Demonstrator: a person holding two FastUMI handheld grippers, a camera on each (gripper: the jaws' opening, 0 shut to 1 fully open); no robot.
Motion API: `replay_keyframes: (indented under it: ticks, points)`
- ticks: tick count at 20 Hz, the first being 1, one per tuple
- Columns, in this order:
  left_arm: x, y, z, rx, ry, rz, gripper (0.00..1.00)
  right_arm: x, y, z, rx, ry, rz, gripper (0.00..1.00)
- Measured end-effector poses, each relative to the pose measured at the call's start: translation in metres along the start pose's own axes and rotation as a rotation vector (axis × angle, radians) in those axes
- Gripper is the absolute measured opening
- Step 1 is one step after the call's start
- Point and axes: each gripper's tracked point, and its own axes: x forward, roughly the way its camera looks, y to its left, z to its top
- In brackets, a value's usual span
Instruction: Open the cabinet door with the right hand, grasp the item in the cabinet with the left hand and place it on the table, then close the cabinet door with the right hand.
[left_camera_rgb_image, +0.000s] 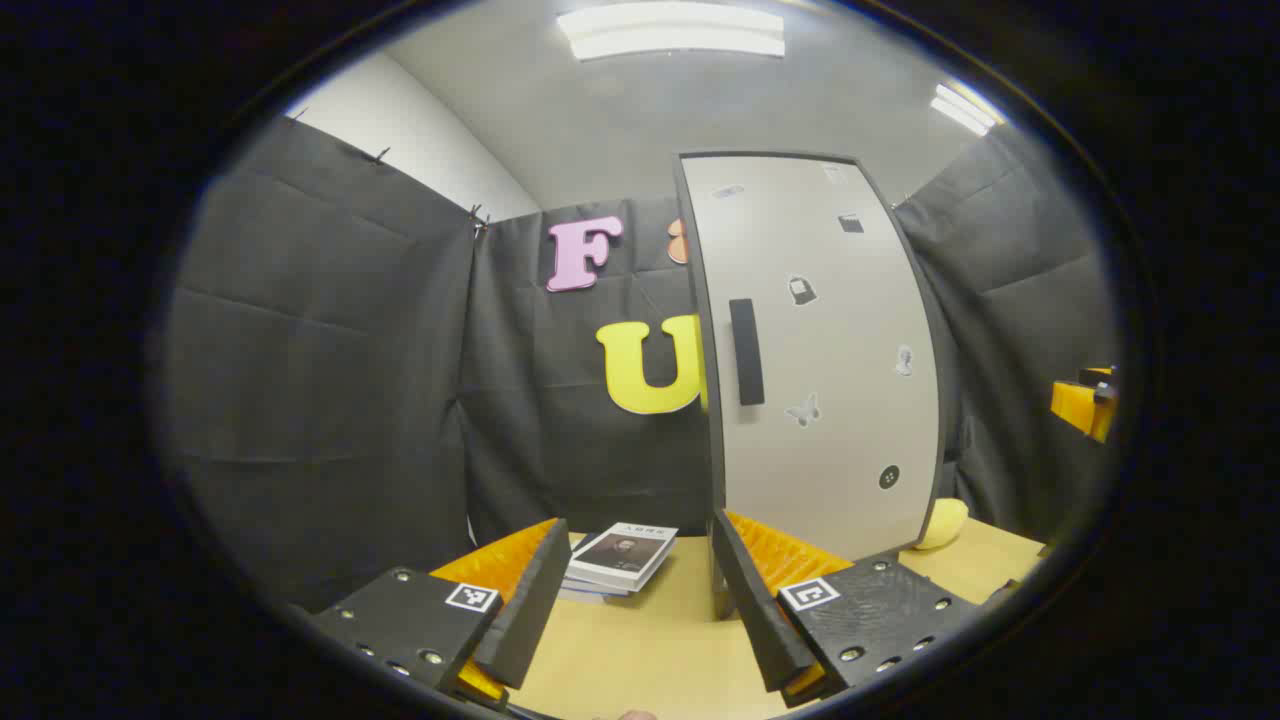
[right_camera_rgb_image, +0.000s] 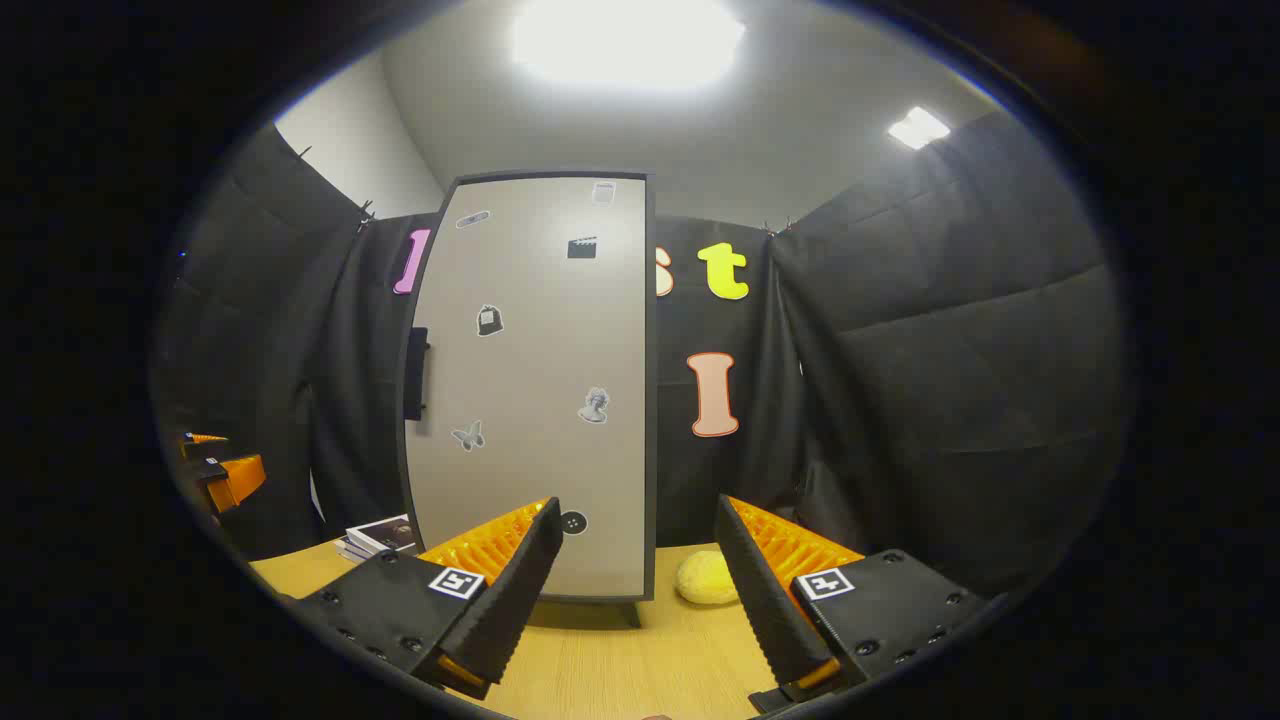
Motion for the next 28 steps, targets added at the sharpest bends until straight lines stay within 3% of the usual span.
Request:
replay_keyframes:
  ticks: [18, 23, 28]
  points:
    - [-0.004, 0.016, -0.005, 0.001, 0.011, 0.028, 0.86, 0.007, 0.015, -0.006, -0.009, 0.029, 0.027, 0.97]
    - [-0.007, 0.022, -0.003, 0.009, 0.010, 0.048, 0.86, 0.019, 0.036, 0.004, 0.013, 0.033, 0.069, 0.98]
    - [-0.018, 0.056, -0.005, 0.024, 0.003, 0.091, 0.86, 0.045, 0.072, 0.028, 0.040, 0.018, 0.146, 0.98]
